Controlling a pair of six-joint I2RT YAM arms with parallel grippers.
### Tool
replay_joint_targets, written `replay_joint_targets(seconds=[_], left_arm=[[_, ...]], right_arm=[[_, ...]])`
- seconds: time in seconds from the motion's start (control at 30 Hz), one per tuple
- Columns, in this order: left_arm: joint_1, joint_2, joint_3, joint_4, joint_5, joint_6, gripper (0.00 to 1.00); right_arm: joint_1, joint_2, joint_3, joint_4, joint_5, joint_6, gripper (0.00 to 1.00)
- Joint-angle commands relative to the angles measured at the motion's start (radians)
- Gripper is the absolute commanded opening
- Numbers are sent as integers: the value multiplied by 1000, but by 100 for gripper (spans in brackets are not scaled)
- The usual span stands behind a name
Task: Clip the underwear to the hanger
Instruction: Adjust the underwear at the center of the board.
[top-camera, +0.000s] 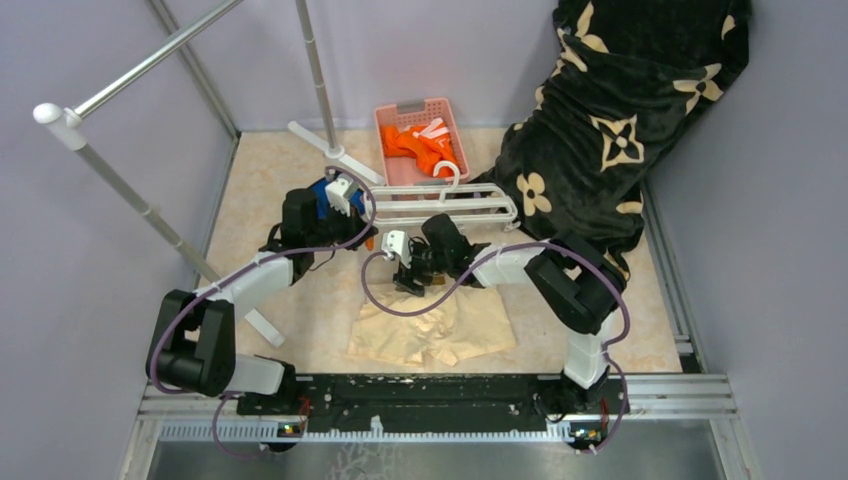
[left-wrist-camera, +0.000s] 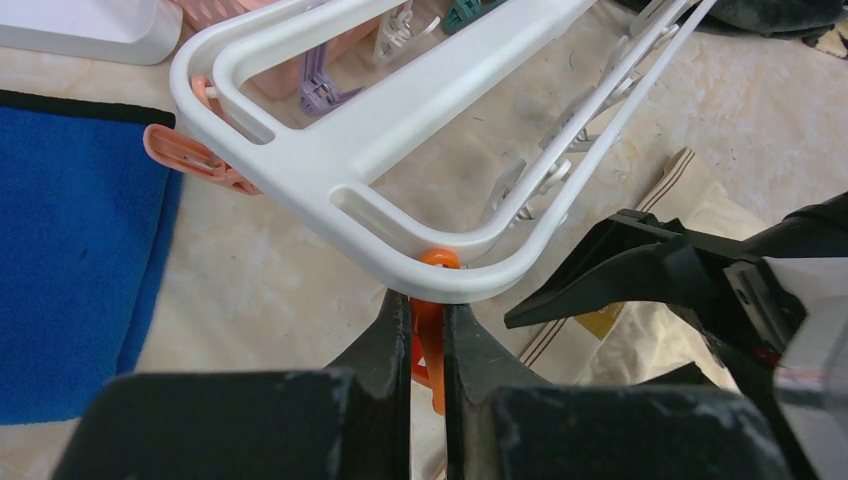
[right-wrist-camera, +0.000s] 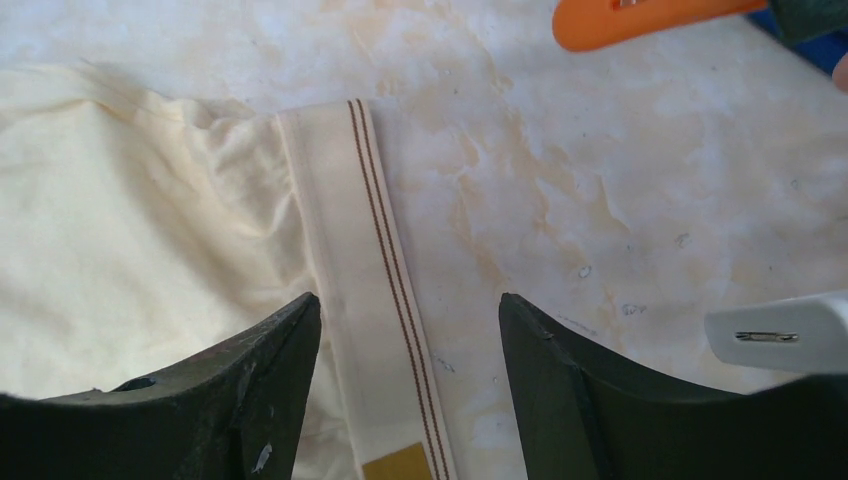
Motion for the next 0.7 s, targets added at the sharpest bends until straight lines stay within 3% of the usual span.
replay_joint_targets(seconds=[0.0, 0.67], left_arm=[[6, -3, 34, -12, -28, 8, 0], [6, 5, 41, -21, -21, 8, 0]], right_arm=[[-8, -81, 0, 63, -109, 45, 67], [-9, 32, 29, -125, -18, -96, 72]])
